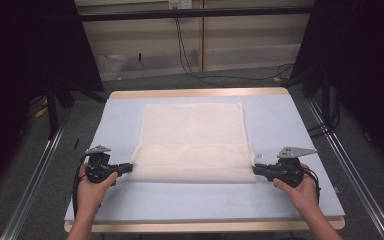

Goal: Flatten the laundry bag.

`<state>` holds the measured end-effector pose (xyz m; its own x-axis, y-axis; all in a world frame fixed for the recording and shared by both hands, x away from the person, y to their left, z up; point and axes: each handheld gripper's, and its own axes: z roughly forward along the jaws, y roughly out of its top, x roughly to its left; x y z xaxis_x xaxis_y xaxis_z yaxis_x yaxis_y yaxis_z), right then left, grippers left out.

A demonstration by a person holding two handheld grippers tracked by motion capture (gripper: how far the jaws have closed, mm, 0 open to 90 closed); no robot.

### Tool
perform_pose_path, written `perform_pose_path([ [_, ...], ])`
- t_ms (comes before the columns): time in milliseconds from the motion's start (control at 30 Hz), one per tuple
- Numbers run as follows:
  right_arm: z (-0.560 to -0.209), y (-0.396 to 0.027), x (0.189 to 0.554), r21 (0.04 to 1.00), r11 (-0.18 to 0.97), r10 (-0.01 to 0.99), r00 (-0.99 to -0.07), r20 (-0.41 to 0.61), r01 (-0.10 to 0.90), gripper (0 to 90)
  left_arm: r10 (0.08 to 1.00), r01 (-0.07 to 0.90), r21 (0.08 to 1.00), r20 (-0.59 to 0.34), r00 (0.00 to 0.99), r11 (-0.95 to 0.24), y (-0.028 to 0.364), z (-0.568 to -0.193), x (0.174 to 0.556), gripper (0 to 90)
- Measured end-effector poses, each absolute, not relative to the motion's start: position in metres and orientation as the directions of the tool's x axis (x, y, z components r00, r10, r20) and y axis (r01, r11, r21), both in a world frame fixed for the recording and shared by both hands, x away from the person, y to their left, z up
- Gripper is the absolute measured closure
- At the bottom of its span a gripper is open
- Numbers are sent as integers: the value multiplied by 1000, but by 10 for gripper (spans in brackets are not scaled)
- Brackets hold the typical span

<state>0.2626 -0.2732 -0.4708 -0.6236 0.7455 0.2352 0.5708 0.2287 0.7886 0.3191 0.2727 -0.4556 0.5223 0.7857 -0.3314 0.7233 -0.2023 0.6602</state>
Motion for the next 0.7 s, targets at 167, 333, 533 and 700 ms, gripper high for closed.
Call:
perform_pose_path([
  [167, -472, -275, 260, 788, 224, 738, -627, 247, 574, 816, 792, 718, 664, -316, 522, -208, 271, -455, 314, 822],
  [333, -472, -275, 257, 794, 240, 735, -639, 227, 558, 790, 788, 714, 667, -315, 528, -212, 273, -454, 310, 817],
  [533, -468, -277, 255, 786, 265, 729, -649, 215, 558, 709, 786, 714, 667, -317, 531, -214, 272, -454, 311, 815],
  [700, -466, -283, 256, 784, 270, 712, -664, 228, 559, 683, 783, 714, 665, -316, 536, -219, 274, -455, 312, 813],
])
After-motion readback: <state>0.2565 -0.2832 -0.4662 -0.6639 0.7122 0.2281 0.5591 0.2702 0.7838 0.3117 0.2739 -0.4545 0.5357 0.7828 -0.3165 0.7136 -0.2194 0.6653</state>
